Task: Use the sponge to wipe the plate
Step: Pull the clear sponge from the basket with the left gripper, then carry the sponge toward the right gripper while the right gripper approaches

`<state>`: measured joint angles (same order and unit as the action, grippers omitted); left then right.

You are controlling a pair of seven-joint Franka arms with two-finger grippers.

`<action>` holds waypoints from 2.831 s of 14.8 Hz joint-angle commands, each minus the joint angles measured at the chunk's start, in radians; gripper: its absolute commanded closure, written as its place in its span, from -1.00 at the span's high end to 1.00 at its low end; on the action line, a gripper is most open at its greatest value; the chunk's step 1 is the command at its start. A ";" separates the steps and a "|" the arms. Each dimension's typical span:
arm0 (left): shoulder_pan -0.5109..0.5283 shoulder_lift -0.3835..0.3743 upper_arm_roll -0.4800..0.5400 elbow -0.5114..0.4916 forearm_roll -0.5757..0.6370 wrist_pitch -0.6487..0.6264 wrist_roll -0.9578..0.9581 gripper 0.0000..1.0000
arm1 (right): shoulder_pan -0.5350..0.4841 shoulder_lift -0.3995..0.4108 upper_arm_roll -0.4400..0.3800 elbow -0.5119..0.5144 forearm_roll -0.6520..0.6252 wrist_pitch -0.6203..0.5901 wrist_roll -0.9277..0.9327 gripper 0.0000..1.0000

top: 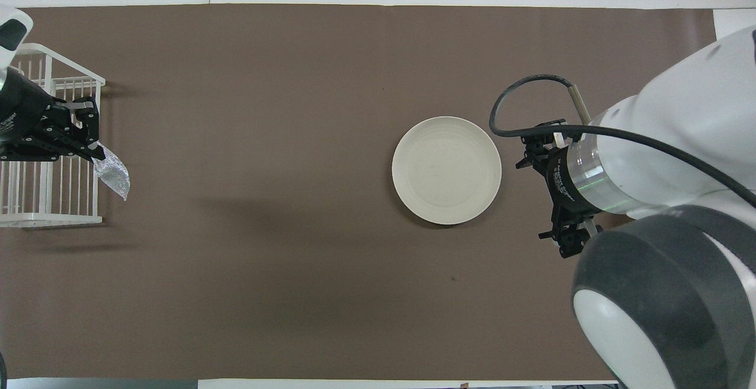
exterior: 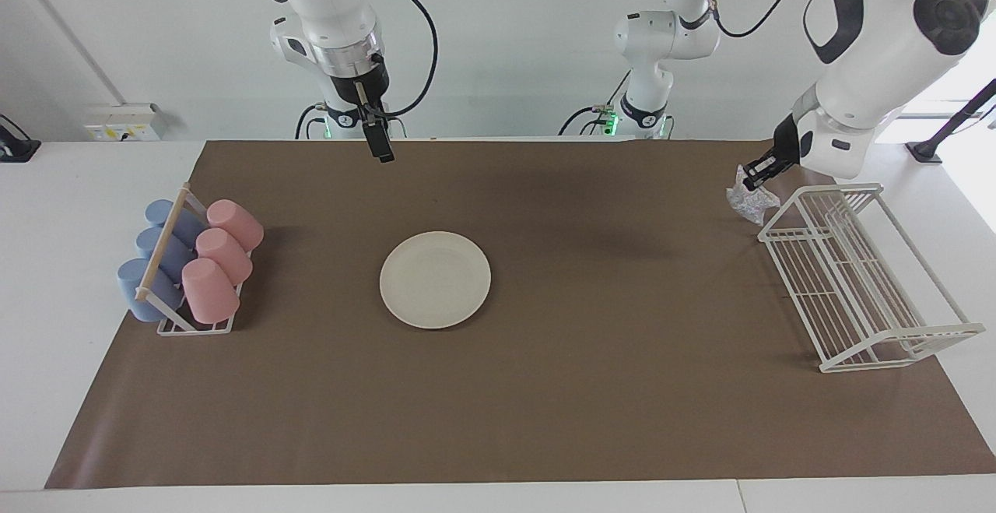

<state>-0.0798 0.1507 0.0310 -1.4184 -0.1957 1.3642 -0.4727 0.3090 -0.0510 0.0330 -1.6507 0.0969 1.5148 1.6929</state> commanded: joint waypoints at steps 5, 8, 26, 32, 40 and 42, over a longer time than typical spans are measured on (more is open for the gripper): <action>0.060 -0.173 -0.003 -0.351 -0.483 0.151 0.098 -1.00 | 0.035 -0.061 0.002 -0.098 0.037 0.073 0.020 1.00; 0.063 -0.293 -0.003 -0.584 -0.675 0.261 0.216 -1.00 | 0.038 -0.063 0.004 -0.096 0.035 0.090 0.013 1.00; -0.075 -0.424 -0.008 -0.973 -1.265 0.271 0.780 -1.00 | 0.114 -0.092 0.191 -0.201 0.098 0.427 0.499 1.00; -0.086 -0.424 -0.008 -0.975 -1.265 0.263 0.778 -1.00 | 0.223 -0.061 0.191 -0.250 0.107 0.624 0.626 1.00; -0.075 -0.424 -0.006 -0.975 -1.263 0.234 0.778 -1.00 | 0.233 -0.049 0.191 -0.287 0.107 0.685 0.610 1.00; -0.074 -0.424 -0.006 -0.975 -1.262 0.230 0.780 -1.00 | 0.233 -0.046 0.191 -0.287 0.107 0.706 0.608 1.00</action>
<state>-0.1512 -0.2637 0.0152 -2.3740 -1.4373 1.6119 0.2872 0.5422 -0.0923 0.2256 -1.9200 0.1828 2.1867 2.3239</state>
